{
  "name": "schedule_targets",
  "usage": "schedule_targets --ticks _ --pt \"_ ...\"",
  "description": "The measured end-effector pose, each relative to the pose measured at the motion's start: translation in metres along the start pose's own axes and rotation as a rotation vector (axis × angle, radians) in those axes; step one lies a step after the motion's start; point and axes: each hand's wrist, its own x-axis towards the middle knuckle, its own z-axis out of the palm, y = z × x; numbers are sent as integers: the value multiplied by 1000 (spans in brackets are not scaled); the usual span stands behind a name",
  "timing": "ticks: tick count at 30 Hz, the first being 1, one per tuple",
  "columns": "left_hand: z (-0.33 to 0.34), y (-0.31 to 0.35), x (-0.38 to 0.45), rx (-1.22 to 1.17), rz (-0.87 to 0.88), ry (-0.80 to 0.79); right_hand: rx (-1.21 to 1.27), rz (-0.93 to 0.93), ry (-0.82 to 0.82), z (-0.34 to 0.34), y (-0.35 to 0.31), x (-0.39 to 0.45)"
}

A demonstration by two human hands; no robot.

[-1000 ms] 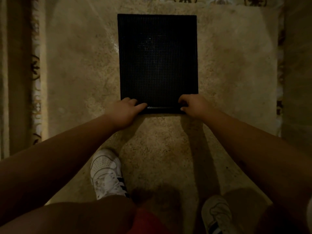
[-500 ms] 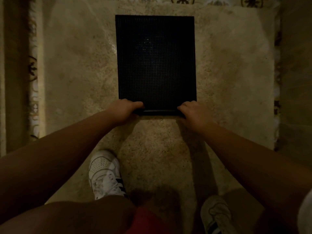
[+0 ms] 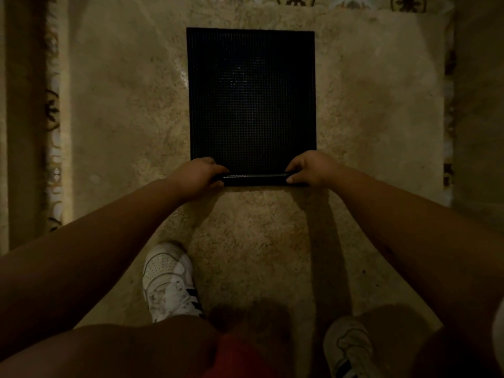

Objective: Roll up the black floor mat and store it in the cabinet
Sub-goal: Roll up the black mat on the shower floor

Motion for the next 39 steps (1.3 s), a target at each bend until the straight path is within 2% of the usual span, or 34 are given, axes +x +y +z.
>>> schedule_targets --ticks 4,8,15,18,21,23,27,34,39 --pt "-10 3 2 96 13 50 187 78 50 1 2 2" --pt "-7 3 -5 289 134 57 166 58 35 -2 -1 2" --pt "10 20 -11 460 53 146 175 64 123 5 -2 -6" --pt "12 24 -12 540 1 148 35 -57 281 19 5 -15" --pt "25 27 -17 596 -40 105 -60 -74 424 28 8 -23" --pt "35 28 -21 632 -37 108 -147 -83 437 32 5 -22" --pt "37 25 -18 517 -1 178 -132 -75 474 30 0 -25" --pt "33 24 -6 616 -47 73 -480 -151 463 37 3 -34" --pt "24 16 2 582 -28 86 -493 -120 420 30 -3 -27"
